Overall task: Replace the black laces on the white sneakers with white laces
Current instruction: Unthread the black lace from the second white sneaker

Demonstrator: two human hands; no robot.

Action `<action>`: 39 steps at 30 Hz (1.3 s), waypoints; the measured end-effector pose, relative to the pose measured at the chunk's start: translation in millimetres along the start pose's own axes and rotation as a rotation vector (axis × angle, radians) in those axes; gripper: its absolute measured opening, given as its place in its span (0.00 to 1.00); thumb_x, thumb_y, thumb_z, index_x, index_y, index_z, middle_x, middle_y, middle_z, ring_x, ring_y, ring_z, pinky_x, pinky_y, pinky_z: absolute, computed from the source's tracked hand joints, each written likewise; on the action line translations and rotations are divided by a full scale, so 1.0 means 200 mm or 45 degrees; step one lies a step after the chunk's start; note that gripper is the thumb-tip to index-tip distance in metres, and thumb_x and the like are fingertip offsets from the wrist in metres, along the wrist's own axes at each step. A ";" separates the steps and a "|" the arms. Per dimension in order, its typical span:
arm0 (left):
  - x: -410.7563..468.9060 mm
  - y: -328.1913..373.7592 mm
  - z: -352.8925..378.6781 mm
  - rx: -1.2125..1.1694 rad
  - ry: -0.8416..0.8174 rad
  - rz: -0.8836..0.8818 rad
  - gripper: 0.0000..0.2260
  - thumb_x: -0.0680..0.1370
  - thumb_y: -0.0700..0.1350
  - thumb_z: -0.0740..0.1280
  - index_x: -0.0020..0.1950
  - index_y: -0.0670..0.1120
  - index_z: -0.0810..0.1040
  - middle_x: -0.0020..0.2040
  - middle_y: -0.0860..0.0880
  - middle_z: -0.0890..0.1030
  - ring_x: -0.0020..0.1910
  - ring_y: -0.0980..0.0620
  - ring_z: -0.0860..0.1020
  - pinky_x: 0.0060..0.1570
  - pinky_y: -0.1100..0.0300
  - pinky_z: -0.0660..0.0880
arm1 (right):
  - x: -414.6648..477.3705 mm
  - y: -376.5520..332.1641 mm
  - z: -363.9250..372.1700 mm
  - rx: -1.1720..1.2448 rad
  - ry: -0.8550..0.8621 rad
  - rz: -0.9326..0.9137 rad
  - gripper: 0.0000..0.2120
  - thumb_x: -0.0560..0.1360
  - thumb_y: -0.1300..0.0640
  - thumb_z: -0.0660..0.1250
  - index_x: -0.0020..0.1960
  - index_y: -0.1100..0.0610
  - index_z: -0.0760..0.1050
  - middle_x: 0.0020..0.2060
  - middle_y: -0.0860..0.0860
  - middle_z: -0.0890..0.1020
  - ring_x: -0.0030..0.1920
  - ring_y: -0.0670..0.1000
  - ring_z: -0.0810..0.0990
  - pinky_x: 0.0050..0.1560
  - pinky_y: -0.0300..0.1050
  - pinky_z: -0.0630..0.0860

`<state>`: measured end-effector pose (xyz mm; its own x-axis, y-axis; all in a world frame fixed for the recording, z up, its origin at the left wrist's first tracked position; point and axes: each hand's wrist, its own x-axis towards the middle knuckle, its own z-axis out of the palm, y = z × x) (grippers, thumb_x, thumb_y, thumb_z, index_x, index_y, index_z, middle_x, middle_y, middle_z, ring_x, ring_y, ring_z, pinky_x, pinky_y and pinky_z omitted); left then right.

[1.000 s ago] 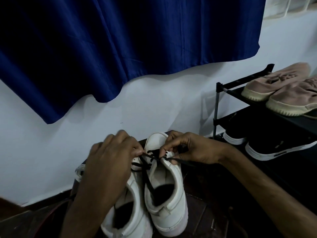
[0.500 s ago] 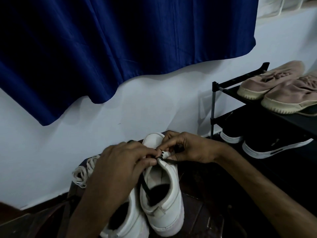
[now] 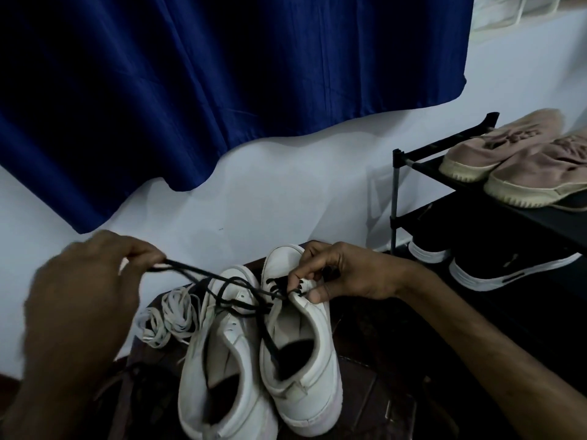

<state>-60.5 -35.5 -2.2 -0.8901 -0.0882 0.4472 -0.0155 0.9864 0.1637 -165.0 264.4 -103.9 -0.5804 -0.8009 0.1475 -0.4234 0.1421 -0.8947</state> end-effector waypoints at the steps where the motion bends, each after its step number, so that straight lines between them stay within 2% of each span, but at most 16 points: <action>1: -0.01 0.02 0.02 -0.015 -0.055 0.039 0.09 0.80 0.52 0.64 0.43 0.64 0.77 0.43 0.55 0.78 0.40 0.48 0.76 0.45 0.43 0.75 | 0.00 0.00 0.00 0.004 0.003 -0.001 0.15 0.72 0.59 0.75 0.58 0.51 0.82 0.46 0.51 0.73 0.50 0.47 0.72 0.59 0.43 0.72; 3: -0.06 0.14 0.05 -0.032 -0.134 0.214 0.06 0.79 0.54 0.64 0.48 0.64 0.79 0.49 0.59 0.79 0.42 0.54 0.75 0.46 0.51 0.73 | 0.00 0.00 0.01 0.011 0.011 -0.002 0.15 0.72 0.58 0.75 0.58 0.50 0.82 0.46 0.52 0.73 0.50 0.47 0.73 0.59 0.43 0.72; 6: -0.10 0.36 0.10 -0.192 -0.271 0.352 0.16 0.77 0.59 0.57 0.58 0.60 0.81 0.54 0.65 0.79 0.48 0.60 0.74 0.49 0.60 0.71 | -0.01 0.00 0.01 0.024 0.015 0.003 0.15 0.72 0.58 0.75 0.58 0.51 0.82 0.47 0.52 0.74 0.51 0.52 0.74 0.60 0.45 0.73; 10: -0.12 0.41 0.22 -0.289 -0.418 0.433 0.15 0.75 0.61 0.57 0.52 0.62 0.82 0.46 0.63 0.81 0.45 0.61 0.76 0.47 0.59 0.73 | -0.01 0.00 0.01 0.036 0.025 0.020 0.15 0.72 0.57 0.75 0.58 0.51 0.82 0.48 0.58 0.74 0.52 0.53 0.74 0.61 0.50 0.73; 14: -0.11 0.41 0.22 -0.175 -0.251 0.419 0.07 0.73 0.54 0.62 0.39 0.57 0.79 0.36 0.63 0.77 0.40 0.59 0.70 0.38 0.69 0.62 | 0.00 -0.02 0.01 0.009 0.001 0.027 0.15 0.72 0.57 0.75 0.58 0.50 0.82 0.49 0.58 0.74 0.51 0.48 0.73 0.60 0.44 0.72; 18: -0.12 0.38 0.23 0.010 -0.218 0.472 0.07 0.74 0.50 0.61 0.38 0.56 0.77 0.37 0.58 0.77 0.37 0.52 0.75 0.37 0.57 0.71 | 0.00 -0.02 0.01 0.014 -0.006 0.036 0.15 0.72 0.58 0.75 0.58 0.48 0.82 0.48 0.58 0.73 0.51 0.46 0.73 0.60 0.42 0.72; 20: -0.11 0.30 0.21 0.112 -0.243 0.488 0.05 0.69 0.44 0.65 0.39 0.54 0.78 0.36 0.55 0.77 0.35 0.49 0.76 0.35 0.52 0.74 | 0.00 -0.03 0.01 0.018 -0.010 0.042 0.15 0.72 0.58 0.75 0.58 0.49 0.82 0.47 0.54 0.73 0.50 0.44 0.72 0.59 0.40 0.72; 22: -0.08 0.20 0.14 0.195 -0.277 0.441 0.09 0.61 0.41 0.68 0.39 0.52 0.80 0.37 0.52 0.78 0.33 0.46 0.77 0.34 0.52 0.75 | -0.01 -0.03 0.01 0.027 -0.014 0.049 0.15 0.72 0.59 0.75 0.57 0.50 0.82 0.46 0.52 0.72 0.49 0.44 0.72 0.58 0.39 0.71; 23: -0.07 0.16 0.11 0.173 -0.311 0.387 0.09 0.63 0.40 0.68 0.39 0.53 0.80 0.38 0.52 0.78 0.34 0.46 0.77 0.34 0.53 0.75 | -0.01 -0.03 0.01 0.023 -0.005 0.053 0.14 0.72 0.59 0.74 0.58 0.50 0.82 0.46 0.53 0.72 0.50 0.45 0.72 0.59 0.39 0.71; 25: -0.06 0.14 0.06 -0.063 -0.363 0.215 0.08 0.75 0.45 0.64 0.39 0.57 0.78 0.40 0.56 0.79 0.41 0.55 0.78 0.40 0.55 0.74 | -0.01 -0.05 0.02 0.005 0.013 0.055 0.12 0.74 0.58 0.73 0.58 0.51 0.82 0.47 0.57 0.74 0.51 0.47 0.73 0.60 0.42 0.71; 27: -0.08 0.18 0.09 -0.383 -0.422 0.200 0.06 0.79 0.53 0.64 0.43 0.59 0.77 0.44 0.61 0.79 0.45 0.60 0.77 0.42 0.61 0.71 | -0.01 -0.08 0.03 -0.041 0.050 0.062 0.09 0.78 0.54 0.68 0.56 0.53 0.82 0.49 0.57 0.76 0.54 0.50 0.75 0.61 0.46 0.73; 29: -0.11 0.24 0.13 -0.496 -0.471 0.252 0.06 0.79 0.49 0.68 0.42 0.58 0.78 0.44 0.62 0.80 0.43 0.61 0.77 0.40 0.64 0.69 | 0.00 -0.13 0.04 -0.125 0.063 0.090 0.13 0.80 0.49 0.63 0.54 0.54 0.82 0.50 0.56 0.77 0.56 0.51 0.76 0.60 0.47 0.73; 31: -0.12 0.27 0.18 -0.566 -0.447 0.288 0.06 0.78 0.47 0.70 0.42 0.57 0.79 0.41 0.60 0.80 0.37 0.58 0.77 0.37 0.67 0.69 | 0.00 -0.19 0.06 -0.170 0.054 0.125 0.13 0.78 0.45 0.65 0.50 0.53 0.82 0.49 0.52 0.77 0.53 0.48 0.76 0.56 0.42 0.72; 33: -0.12 0.28 0.21 -0.669 -0.453 0.262 0.01 0.76 0.52 0.69 0.46 0.59 0.78 0.39 0.58 0.80 0.34 0.54 0.76 0.37 0.64 0.72 | 0.00 -0.23 0.07 -0.209 0.047 0.148 0.11 0.73 0.43 0.69 0.48 0.49 0.83 0.46 0.46 0.77 0.51 0.45 0.76 0.56 0.41 0.73; 36: -0.14 0.29 0.24 -0.779 -0.492 0.296 0.10 0.74 0.60 0.66 0.53 0.62 0.78 0.48 0.58 0.80 0.45 0.52 0.78 0.47 0.61 0.75 | 0.02 -0.26 0.10 -0.324 0.099 0.184 0.12 0.68 0.41 0.68 0.44 0.46 0.83 0.43 0.42 0.75 0.50 0.44 0.76 0.57 0.45 0.73; 39: -0.16 0.29 0.26 -0.837 -0.564 0.363 0.16 0.71 0.64 0.69 0.56 0.62 0.77 0.55 0.59 0.79 0.54 0.55 0.78 0.54 0.54 0.75 | 0.06 -0.28 0.15 -0.466 0.186 0.178 0.11 0.61 0.36 0.61 0.31 0.42 0.74 0.40 0.39 0.73 0.45 0.43 0.75 0.51 0.43 0.73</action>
<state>-56.4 31.6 -53.9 -0.9182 0.3502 0.1850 0.3834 0.6690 0.6367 -127.2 228.6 -64.2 -0.7313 -0.6720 0.1169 -0.5373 0.4621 -0.7055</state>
